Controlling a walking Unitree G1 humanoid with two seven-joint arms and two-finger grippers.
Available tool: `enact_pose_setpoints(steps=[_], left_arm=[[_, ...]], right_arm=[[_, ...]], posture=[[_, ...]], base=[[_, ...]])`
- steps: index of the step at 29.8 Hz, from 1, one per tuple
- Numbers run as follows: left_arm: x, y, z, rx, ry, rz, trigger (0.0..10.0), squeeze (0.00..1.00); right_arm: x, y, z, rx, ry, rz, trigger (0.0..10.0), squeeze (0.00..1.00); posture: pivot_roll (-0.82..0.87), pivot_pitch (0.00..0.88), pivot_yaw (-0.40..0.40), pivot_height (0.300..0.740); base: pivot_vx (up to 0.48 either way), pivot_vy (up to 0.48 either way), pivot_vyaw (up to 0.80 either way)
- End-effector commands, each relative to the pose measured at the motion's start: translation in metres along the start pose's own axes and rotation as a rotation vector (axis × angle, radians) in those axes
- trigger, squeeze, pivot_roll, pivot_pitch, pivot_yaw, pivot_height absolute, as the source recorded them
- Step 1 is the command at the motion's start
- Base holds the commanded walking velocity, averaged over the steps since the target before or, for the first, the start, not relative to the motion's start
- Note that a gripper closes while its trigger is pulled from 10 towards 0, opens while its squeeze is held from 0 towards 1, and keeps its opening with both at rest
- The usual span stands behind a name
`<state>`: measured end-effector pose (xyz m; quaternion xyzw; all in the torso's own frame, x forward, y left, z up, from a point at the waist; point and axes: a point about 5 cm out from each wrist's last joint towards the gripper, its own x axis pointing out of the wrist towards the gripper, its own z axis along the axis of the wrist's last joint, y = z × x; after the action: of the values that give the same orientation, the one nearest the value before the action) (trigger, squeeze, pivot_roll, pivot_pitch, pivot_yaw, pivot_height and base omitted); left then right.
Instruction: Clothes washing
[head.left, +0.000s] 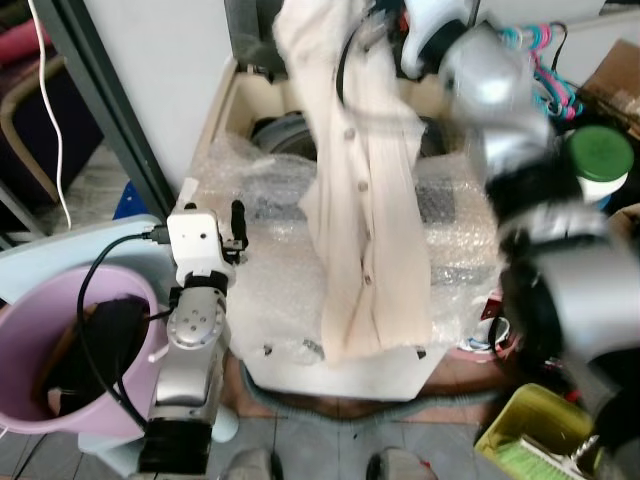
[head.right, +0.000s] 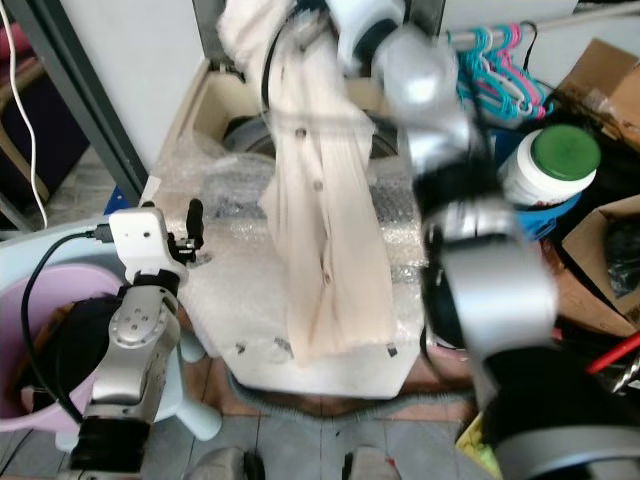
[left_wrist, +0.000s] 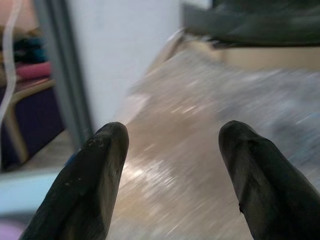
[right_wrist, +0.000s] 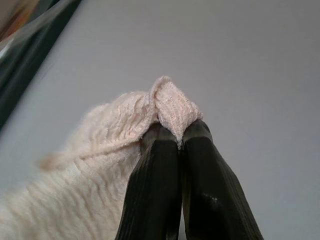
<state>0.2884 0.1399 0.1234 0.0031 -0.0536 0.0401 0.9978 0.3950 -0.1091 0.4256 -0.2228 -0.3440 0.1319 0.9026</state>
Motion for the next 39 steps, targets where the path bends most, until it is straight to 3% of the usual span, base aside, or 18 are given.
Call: enact_pose_setpoints(steps=[1, 5, 8, 11, 13, 14, 16, 21, 22, 23, 24, 26, 28, 31, 34, 38, 39], left_arm=[[-0.001, 0.005, 0.001, 0.018, -0.007, 0.028, 10.0, 0.0], [-0.003, 0.006, 0.0, 0.028, -0.007, 0.05, 10.0, 0.0], [-0.002, 0.008, 0.002, 0.035, -0.016, 0.064, 10.0, 0.0], [0.0, 0.007, 0.003, 0.039, -0.024, 0.061, 10.0, 0.0], [-0.001, 0.005, 0.004, 0.039, -0.027, 0.055, 10.0, 0.0], [-0.001, 0.005, 0.004, 0.039, -0.027, 0.055, 10.0, 0.0], [-0.003, 0.004, 0.002, 0.04, -0.021, 0.048, 10.0, 0.0], [-0.006, 0.003, -0.001, 0.043, -0.003, 0.034, 10.0, 0.0], [-0.007, 0.002, -0.002, 0.042, 0.0, 0.029, 10.0, 0.0], [-0.007, 0.001, -0.003, 0.04, 0.003, 0.023, 10.0, 0.0], [-0.007, 0.001, -0.003, 0.04, 0.003, 0.023, 10.0, 0.0], [-0.008, 0.001, -0.003, 0.039, 0.005, 0.021, 10.0, 0.0], [-0.008, 0.0, -0.003, 0.04, 0.008, 0.02, 10.0, 0.0], [-0.01, 0.001, -0.005, 0.042, 0.017, 0.015, 10.0, 0.0], [-0.011, 0.001, -0.005, 0.042, 0.018, 0.013, 10.0, 0.0], [-0.009, -0.002, -0.005, 0.03, 0.03, 0.017, 10.0, 0.0], [-0.009, -0.002, -0.005, 0.03, 0.03, 0.017, 10.0, 0.0]], right_arm=[[0.007, -0.02, 0.028, -0.008, -0.103, -0.115, 10.0, 0.0], [0.001, -0.074, 0.074, -0.106, -0.284, -0.379, 10.0, 0.0], [-0.001, -0.08, 0.069, -0.083, -0.28, -0.402, 10.0, 0.0], [-0.006, -0.061, 0.031, -0.091, -0.174, -0.318, 10.0, 0.0], [-0.021, -0.032, -0.023, 0.001, -0.015, -0.205, 10.0, 0.0], [-0.021, -0.032, -0.023, 0.001, -0.015, -0.205, 10.0, 0.0], [-0.046, 0.002, -0.072, 0.06, 0.118, -0.093, 10.0, 0.0], [-0.082, 0.043, -0.119, 0.179, 0.273, 0.042, 10.0, 0.0], [-0.094, 0.052, -0.13, 0.206, 0.326, 0.061, 10.0, 0.93], [-0.112, 0.062, -0.142, 0.265, 0.376, 0.06, 10.0, 1.0], [-0.112, 0.062, -0.142, 0.265, 0.376, 0.06, 10.0, 1.0], [-0.133, 0.068, -0.15, 0.281, 0.409, 0.026, 10.0, 1.0], [-0.138, 0.067, -0.151, 0.276, 0.406, 0.005, 10.0, 1.0], [-0.16, 0.068, -0.144, 0.25, 0.35, -0.064, 10.0, 1.0], [-0.169, 0.069, -0.141, 0.235, 0.333, -0.071, 10.0, 1.0], [-0.199, 0.08, -0.138, 0.269, 0.393, -0.066, 10.0, 1.0], [-0.199, 0.08, -0.138, 0.269, 0.393, -0.066, 10.0, 1.0]], posture=[[-0.02, 0.0, 0.0, 0.74], [-0.02, 0.0, -0.005, 0.74], [-0.02, 0.0, -0.005, 0.74], [-0.02, 0.0, -0.005, 0.74], [-0.02, 0.0, -0.003, 0.74], [-0.02, 0.0, -0.003, 0.74], [-0.02, 0.0, 0.001, 0.74], [-0.02, 0.0, 0.007, 0.74], [-0.03, 0.0, 0.011, 0.74], [-0.02, 0.0, 0.012, 0.74], [-0.02, 0.0, 0.012, 0.74], [-0.02, 0.0, 0.011, 0.74], [-0.02, 0.0, 0.011, 0.74], [-0.03, 0.0, 0.017, 0.74], [-0.03, 0.0, 0.02, 0.74], [-0.03, 0.0, 0.028, 0.74], [-0.03, 0.0, 0.028, 0.74]], base=[[0.0, 0.0, 0.0], [0.0, 0.0, 0.0], [0.0, 0.0, 0.0], [0.0, 0.0, 0.0], [0.0, 0.0, 0.0], [0.0, 0.0, 0.0], [0.0, 0.0, 0.0], [0.0, 0.0, 0.0], [0.0, 0.0, 0.0], [0.0, 0.0, 0.0], [0.0, 0.0, 0.0], [0.0, 0.0, 0.0], [0.0, 0.0, 0.0], [0.0, 0.0, 0.0], [0.0, 0.0, 0.0], [0.0, 0.0, 0.0], [0.0, 0.0, 0.0]])
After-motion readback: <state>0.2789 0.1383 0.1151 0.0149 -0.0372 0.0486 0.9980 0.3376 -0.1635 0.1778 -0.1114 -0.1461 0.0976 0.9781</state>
